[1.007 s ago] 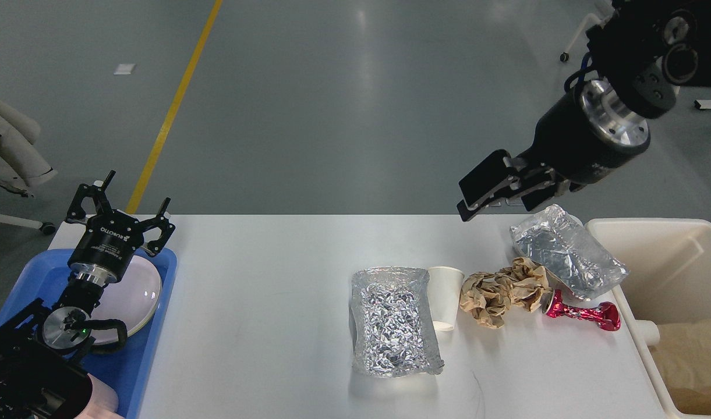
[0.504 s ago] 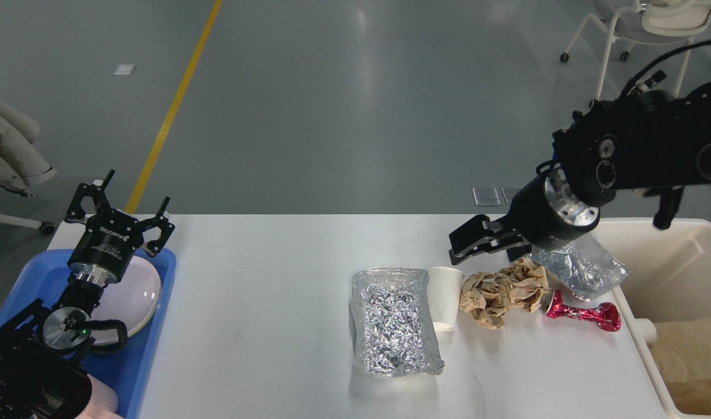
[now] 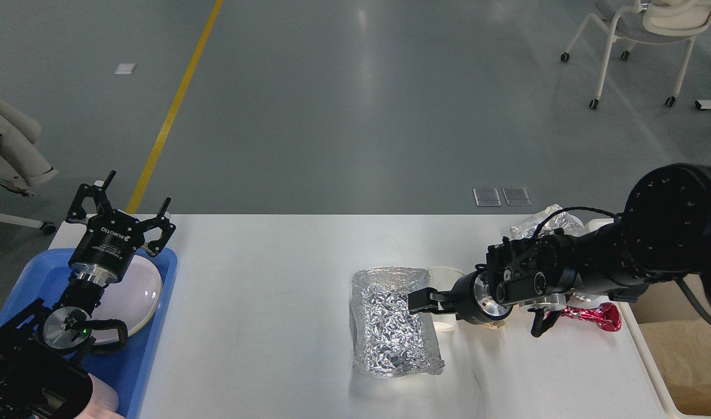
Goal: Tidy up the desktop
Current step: 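Move the right gripper to the foil-filled plastic bag and grasp it, then lift the foil-filled bag and drop it into the white bin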
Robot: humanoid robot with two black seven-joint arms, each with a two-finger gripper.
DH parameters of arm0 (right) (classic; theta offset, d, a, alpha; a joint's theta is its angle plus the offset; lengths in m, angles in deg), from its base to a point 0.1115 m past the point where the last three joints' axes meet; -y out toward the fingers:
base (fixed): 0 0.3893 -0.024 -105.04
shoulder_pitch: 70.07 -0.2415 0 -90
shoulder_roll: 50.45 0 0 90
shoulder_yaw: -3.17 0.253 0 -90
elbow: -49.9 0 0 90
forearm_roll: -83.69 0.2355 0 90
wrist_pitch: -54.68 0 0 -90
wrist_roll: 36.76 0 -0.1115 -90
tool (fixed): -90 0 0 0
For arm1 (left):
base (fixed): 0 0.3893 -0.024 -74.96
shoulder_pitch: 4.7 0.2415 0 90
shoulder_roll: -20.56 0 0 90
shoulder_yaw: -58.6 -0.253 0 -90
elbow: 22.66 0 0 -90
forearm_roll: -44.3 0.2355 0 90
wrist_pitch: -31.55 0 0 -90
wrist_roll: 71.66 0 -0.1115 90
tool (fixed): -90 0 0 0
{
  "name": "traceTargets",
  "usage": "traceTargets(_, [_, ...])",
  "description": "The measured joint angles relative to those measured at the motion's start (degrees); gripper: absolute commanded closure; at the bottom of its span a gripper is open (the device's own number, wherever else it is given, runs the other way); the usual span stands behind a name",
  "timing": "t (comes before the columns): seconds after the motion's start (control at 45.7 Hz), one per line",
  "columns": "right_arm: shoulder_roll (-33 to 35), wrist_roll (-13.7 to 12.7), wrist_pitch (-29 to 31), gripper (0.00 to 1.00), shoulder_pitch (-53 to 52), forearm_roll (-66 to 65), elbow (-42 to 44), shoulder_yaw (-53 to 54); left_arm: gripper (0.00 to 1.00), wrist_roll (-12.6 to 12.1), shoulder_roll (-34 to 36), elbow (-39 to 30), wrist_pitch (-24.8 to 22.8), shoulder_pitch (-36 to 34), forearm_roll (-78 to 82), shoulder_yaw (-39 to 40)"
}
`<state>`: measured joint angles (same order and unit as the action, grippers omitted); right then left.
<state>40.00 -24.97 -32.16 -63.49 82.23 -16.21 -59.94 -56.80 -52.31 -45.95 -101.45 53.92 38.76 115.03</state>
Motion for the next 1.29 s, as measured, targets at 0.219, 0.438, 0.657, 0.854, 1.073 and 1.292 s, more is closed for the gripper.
traceTargets(0.219, [-2.21,-0.01,-2.14,0.0,5.42,0.9,4.59,1.62,0.0,0.0,0.0,0.0,0.0,0.0,0.0,0.0])
traceTargets(0.438, [-2.64,-0.1,-2.5,0.08,8.08,0.66,7.13,1.76,0.0,0.0,0.02,0.0,0.0,0.0,0.0,-0.01])
traceTargets(0.657, [-2.64,0.03,-2.56,0.18,8.58,0.51,7.31,2.91,0.0,0.0,0.02,0.0,0.0,0.0,0.0,-0.01])
traceTargets(0.854, [-2.57,0.13,-2.41,0.22,9.19,0.67,6.68,5.43,0.0,0.0,0.02,0.0,0.01,0.0,-0.03,-0.01])
traceTargets(1.073, [-2.69,0.17,-3.33,0.4,9.94,0.67,7.22,5.8,0.0,0.0,0.01,0.0,0.01,0.0,-0.03,-0.01])
traceTargets(1.292, [-2.94,0.1,-4.75,0.59,10.96,0.63,7.4,5.8,0.0,0.0,0.01,0.0,0.02,0.0,-0.03,-0.01])
